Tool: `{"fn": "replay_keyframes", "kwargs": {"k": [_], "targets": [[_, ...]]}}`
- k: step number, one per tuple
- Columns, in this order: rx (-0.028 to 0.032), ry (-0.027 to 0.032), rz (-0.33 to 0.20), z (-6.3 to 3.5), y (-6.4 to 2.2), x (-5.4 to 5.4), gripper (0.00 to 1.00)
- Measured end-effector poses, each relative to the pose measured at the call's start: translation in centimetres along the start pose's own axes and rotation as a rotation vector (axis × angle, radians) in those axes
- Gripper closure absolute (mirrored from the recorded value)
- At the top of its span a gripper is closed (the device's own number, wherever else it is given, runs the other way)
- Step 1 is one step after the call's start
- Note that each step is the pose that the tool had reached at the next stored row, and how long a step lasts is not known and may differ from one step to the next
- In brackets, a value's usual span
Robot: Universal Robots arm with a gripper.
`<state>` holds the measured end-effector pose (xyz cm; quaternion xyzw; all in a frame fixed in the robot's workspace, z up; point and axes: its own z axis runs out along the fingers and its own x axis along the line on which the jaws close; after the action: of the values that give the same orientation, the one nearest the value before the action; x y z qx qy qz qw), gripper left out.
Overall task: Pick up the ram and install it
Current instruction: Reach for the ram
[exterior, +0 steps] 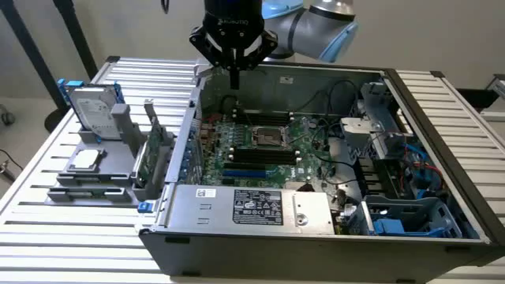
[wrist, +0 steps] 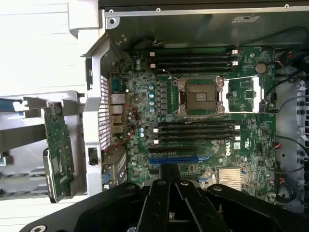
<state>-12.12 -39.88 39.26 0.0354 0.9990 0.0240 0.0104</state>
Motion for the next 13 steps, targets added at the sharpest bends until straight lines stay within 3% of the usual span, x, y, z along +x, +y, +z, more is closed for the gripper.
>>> {"fn": "replay_keyframes", "kwargs": {"k": [13], "targets": [[0.0000,0.0000,0.000,0.00,0.00,0.00,0.89]]}}
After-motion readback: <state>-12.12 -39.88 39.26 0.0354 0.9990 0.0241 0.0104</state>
